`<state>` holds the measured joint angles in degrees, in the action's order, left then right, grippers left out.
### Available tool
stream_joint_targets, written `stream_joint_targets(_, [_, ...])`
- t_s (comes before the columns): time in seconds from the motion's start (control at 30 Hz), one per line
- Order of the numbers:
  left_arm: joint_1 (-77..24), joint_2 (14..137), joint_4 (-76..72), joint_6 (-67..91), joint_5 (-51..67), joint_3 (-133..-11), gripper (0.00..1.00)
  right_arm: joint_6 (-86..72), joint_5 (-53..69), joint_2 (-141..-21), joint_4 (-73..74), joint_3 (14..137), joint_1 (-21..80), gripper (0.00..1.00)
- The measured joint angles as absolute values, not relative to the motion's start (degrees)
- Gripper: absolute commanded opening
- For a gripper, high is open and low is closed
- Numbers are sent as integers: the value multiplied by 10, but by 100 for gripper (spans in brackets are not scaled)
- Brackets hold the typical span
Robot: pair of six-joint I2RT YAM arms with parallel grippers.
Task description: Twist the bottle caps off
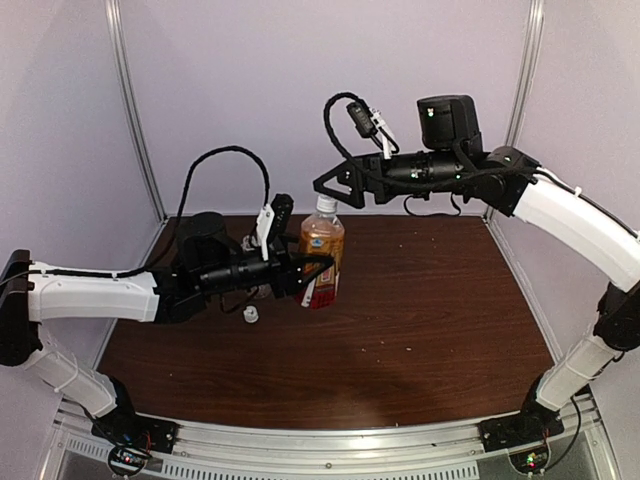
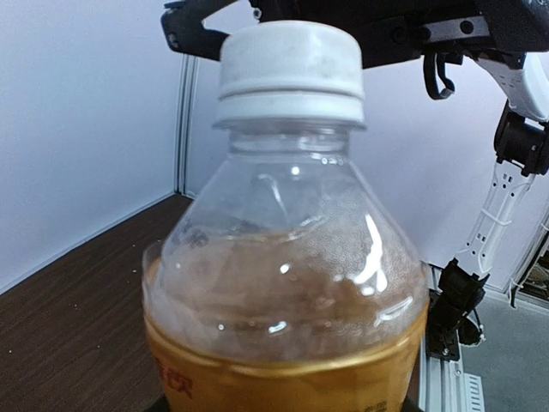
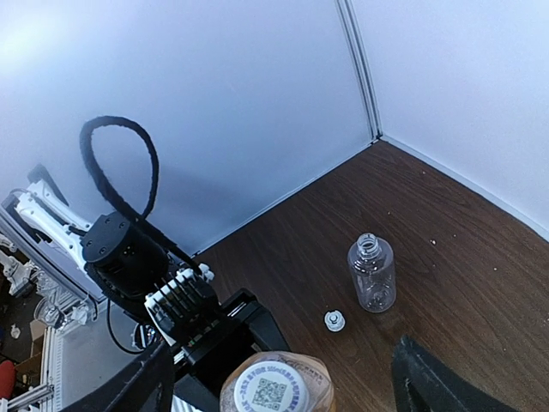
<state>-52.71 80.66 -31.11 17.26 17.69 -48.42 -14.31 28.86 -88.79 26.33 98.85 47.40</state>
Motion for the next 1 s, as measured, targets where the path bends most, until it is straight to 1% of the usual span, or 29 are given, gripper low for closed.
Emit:
stream_joint_targets(0.07, [-527,807,-308,172,174,-485,18,-150,276,-888,263,982,479,83])
stream_joint_targets(0.27, [-527,806,-295,170,166,-486,18,-162,257,-888,263,967,488,65])
stream_joint_targets(0.6, [-527,800,-286,167,162,-486,18,-170,257,-897,259,965,490,59])
stream_joint_targets(0.7, [-527,800,-286,166,162,-486,18,-170,257,-904,258,965,490,54])
stream_joint_targets(0.93, [-527,797,-283,165,159,-486,18,-172,262,-908,250,963,491,35])
stream_joint_targets(1.0, [-527,796,-283,164,157,-486,18,-172,266,-908,248,963,492,27])
